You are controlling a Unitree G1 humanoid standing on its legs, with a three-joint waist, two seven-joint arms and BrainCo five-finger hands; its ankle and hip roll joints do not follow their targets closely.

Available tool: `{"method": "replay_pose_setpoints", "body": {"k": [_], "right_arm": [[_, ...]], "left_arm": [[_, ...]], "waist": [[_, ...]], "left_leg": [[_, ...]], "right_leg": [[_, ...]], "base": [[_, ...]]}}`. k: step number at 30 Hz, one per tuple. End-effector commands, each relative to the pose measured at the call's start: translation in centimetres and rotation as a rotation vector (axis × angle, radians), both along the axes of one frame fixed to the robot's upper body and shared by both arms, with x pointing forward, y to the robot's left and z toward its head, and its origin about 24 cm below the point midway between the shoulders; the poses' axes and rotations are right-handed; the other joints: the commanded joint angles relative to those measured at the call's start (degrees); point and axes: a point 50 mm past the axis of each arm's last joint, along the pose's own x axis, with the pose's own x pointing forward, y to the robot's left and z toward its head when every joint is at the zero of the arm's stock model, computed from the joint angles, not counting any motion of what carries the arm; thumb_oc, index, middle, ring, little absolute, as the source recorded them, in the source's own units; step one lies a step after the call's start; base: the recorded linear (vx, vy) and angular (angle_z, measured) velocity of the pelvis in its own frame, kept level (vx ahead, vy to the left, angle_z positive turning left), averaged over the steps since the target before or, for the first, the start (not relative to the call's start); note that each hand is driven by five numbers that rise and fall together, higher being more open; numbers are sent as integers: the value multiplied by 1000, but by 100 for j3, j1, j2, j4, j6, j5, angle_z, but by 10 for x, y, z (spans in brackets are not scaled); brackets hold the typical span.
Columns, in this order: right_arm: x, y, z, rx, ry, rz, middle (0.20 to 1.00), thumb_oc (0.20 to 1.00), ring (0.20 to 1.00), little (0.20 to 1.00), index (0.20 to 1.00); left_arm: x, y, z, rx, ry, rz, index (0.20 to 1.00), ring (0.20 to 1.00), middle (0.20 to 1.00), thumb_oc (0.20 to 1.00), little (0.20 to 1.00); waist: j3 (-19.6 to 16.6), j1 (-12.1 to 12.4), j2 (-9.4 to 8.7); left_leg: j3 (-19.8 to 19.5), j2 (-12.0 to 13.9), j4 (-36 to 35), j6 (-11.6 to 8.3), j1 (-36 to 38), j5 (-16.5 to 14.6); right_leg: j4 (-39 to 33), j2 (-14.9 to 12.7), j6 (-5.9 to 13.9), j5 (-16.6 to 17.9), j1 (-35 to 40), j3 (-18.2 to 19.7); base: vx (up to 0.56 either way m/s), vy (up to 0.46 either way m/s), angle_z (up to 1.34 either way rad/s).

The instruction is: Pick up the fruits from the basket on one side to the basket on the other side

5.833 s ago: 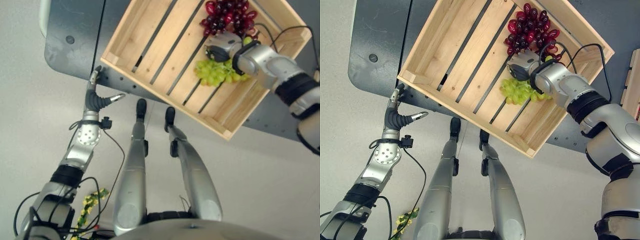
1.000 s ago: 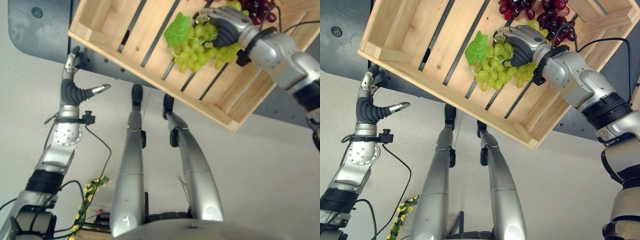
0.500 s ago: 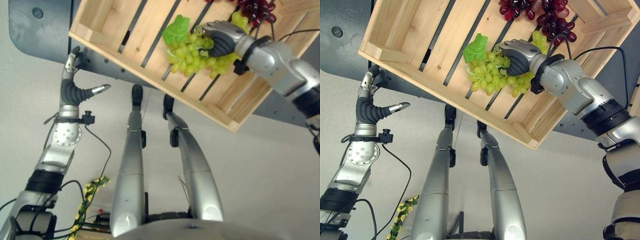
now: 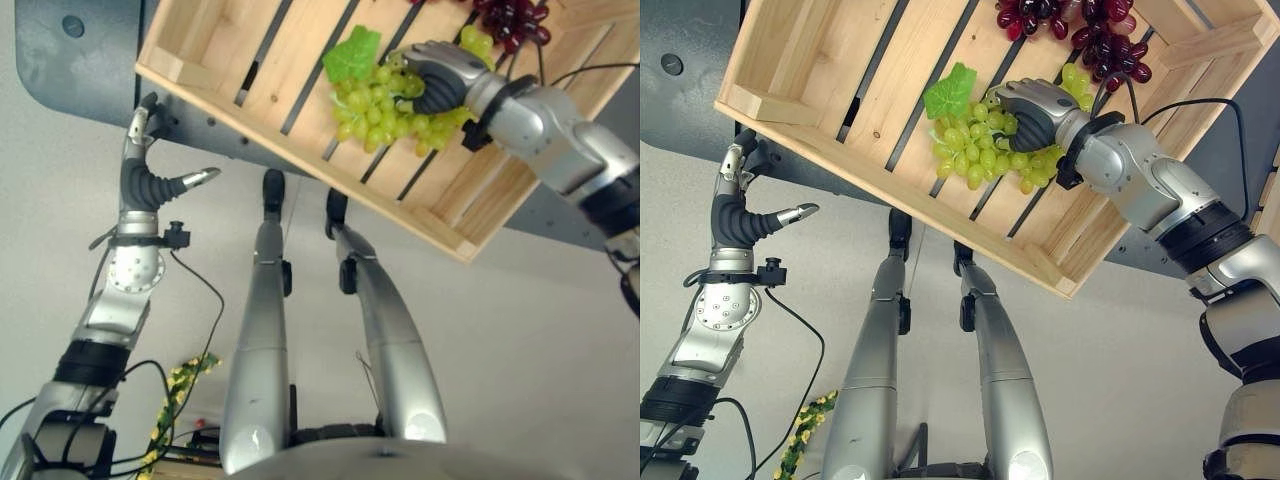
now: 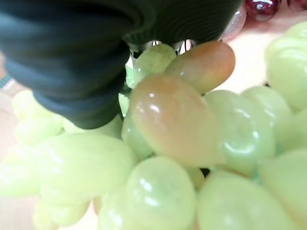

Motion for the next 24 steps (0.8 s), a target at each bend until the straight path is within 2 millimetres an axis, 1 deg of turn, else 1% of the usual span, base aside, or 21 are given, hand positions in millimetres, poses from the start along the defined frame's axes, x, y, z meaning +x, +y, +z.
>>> {"method": "replay_pose_setpoints", "body": {"k": [1, 2, 3, 4, 5, 6, 9, 10, 11, 12, 14, 15, 16, 17, 18, 19, 20, 21, 22, 23, 24], "right_arm": [[4, 22, 2, 322, 159, 171, 200, 200, 200, 200, 200], [7, 21, 1, 406, 223, 194, 200, 200, 200, 200, 200], [7, 21, 2, 406, 224, 195, 200, 200, 200, 200, 200], [9, 21, 2, 527, 302, 240, 200, 200, 200, 200, 200], [17, 14, -1, 761, 437, 297, 200, 200, 200, 200, 200], [17, 14, -1, 761, 437, 298, 200, 200, 200, 200, 200], [20, 7, 1, 1013, 544, 397, 200, 200, 200, 200, 200], [21, 3, -5, 1103, 600, 438, 200, 200, 200, 200, 200], [21, 1, -6, 1154, 607, 459, 200, 200, 200, 200, 200], [21, 0, -6, 1155, 608, 459, 200, 200, 200, 200, 200], [23, -5, -13, 1275, 634, 501, 200, 200, 200, 200, 200], [25, -11, -17, 1423, 632, 550, 200, 200, 200, 200, 200], [25, -12, -18, 1424, 632, 550, 200, 200, 200, 200, 200], [24, -12, -19, 1507, 628, 599, 200, 200, 200, 200, 200], [24, -12, -19, 1507, 628, 599, 200, 200, 200, 200, 200], [24, -12, -22, 1615, 620, 660, 200, 200, 200, 200, 200], [23, -5, -29, 1684, 632, 709, 200, 200, 200, 200, 200], [22, -2, -32, 1721, 638, 737, 200, 200, 200, 200, 200], [22, -2, -32, 1722, 637, 737, 200, 200, 200, 200, 200], [20, 7, -39, 1766, 659, 784, 200, 200, 200, 200, 200], [18, 11, -41, 1793, 670, 814, 200, 200, 200, 200, 200]], "left_arm": [[-2, -5, -23, -48, 96, -26, 1000, 1000, 1000, 1000, 1000], [-1, -7, -23, -51, 97, -38, 1000, 1000, 1000, 1000, 1000], [-1, -6, -23, -51, 97, -38, 1000, 1000, 1000, 1000, 1000], [-1, -8, -23, -56, 97, -54, 1000, 1000, 1000, 1000, 1000], [0, -10, -22, -67, 96, -71, 1000, 1000, 1000, 1000, 1000], [0, -10, -22, -67, 96, -71, 1000, 1000, 1000, 1000, 1000], [0, -11, -21, -79, 92, -82, 1000, 1000, 1000, 1000, 1000], [0, -12, -23, -83, 97, -86, 1000, 1000, 1000, 1000, 1000], [0, -12, -24, -85, 98, -84, 1000, 1000, 1000, 1000, 1000], [0, -12, -24, -85, 98, -85, 1000, 1000, 1000, 1000, 1000], [0, -13, -27, -93, 106, -80, 1000, 1000, 1000, 1000, 1000], [0, -13, -31, -102, 114, -72, 1000, 1000, 1000, 1000, 1000], [0, -13, -31, -101, 114, -73, 1000, 1000, 1000, 1000, 1000], [0, -13, -33, -108, 119, -66, 1000, 1000, 1000, 1000, 1000], [0, -13, -33, -107, 119, -66, 1000, 1000, 1000, 1000, 1000], [2, -14, -35, -115, 122, -57, 1000, 1000, 1000, 1000, 1000], [4, -15, -36, -126, 119, -47, 1000, 1000, 1000, 1000, 1000], [5, -17, -37, -131, 119, -46, 1000, 1000, 1000, 1000, 1000], [5, -17, -37, -130, 119, -46, 1000, 1000, 1000, 1000, 1000], [6, -20, -36, -134, 112, -51, 1000, 1000, 1000, 1000, 1000], [7, -22, -36, -140, 109, -55, 1000, 1000, 1000, 1000, 1000]], "waist": [[72, -26, 21], [72, -7, 33], [72, -7, 34], [72, 13, 49], [72, 61, 65], [72, 62, 64], [72, 82, 71], [72, 101, 87], [72, 97, 97], [72, 101, 96], [72, 109, 132], [72, 112, 171], [72, 117, 167], [72, 125, 198], [72, 126, 198], [72, 126, 240], [72, 130, 265], [72, 121, 278], [72, 125, 276], [72, 119, 297], [72, 111, 305]], "left_leg": [[-170, 248, 465, -208, 75, -678], [-174, 244, 463, -211, 73, -673], [-174, 245, 463, -211, 73, -674], [-178, 245, 458, -215, 81, -670], [-177, 247, 435, -226, 106, -661], [-176, 248, 434, -226, 108, -662], [-173, 255, 419, -249, 120, -651], [-186, 252, 396, -258, 140, -641], [-184, 248, 395, -261, 141, -638], [-184, 248, 395, -261, 143, -639], [-188, 243, 381, -265, 147, -630], [-189, 239, 355, -264, 158, -627], [-189, 239, 354, -264, 161, -628], [-191, 236, 345, -262, 158, -626], [-190, 236, 345, -262, 159, -627], [-186, 230, 339, -254, 157, -627], [-185, 232, 326, -249, 157, -629], [-182, 232, 320, -243, 161, -634], [-181, 232, 319, -243, 165, -634], [-176, 231, 314, -236, 164, -635], [-173, 231, 313, -231, 165, -636]], "right_leg": [[-527, -360, 803, 356, 142, 64], [-530, -364, 803, 360, 138, 60], [-532, -364, 802, 361, 138, 59], [-536, -366, 801, 364, 149, 59], [-545, -365, 798, 365, 157, 52], [-547, -363, 798, 366, 158, 52], [-558, -362, 810, 376, 176, 43], [-558, -361, 816, 375, 188, 38], [-551, -360, 814, 369, 192, 36], [-550, -360, 814, 368, 194, 36], [-546, -360, 816, 367, 195, 39], [-543, -358, 815, 361, 190, 36], [-543, -358, 815, 360, 192, 36], [-536, -355, 811, 359, 184, 45], [-537, -354, 811, 359, 184, 45], [-522, -356, 807, 356, 167, 55], [-526, -362, 800, 354, 159, 65], [-523, -360, 798, 348, 156, 68], [-522, -360, 798, 347, 158, 69], [-515, -359, 793, 344, 154, 71], [-510, -362, 786, 345, 147, 71]], "base": [[0, 0, 0], [0, 0, 0], [0, 0, 0], [0, 0, 0], [0, 0, 0], [0, 0, 0], [0, 0, 0], [0, 0, 0], [0, 0, 0], [0, 0, 0], [0, 0, 0], [0, 0, 0], [0, 0, 0], [0, 0, 0], [0, 0, 0], [0, 0, 0], [0, 0, 0], [0, 0, 0], [0, 0, 0], [0, 0, 0], [0, 0, 0]]}}
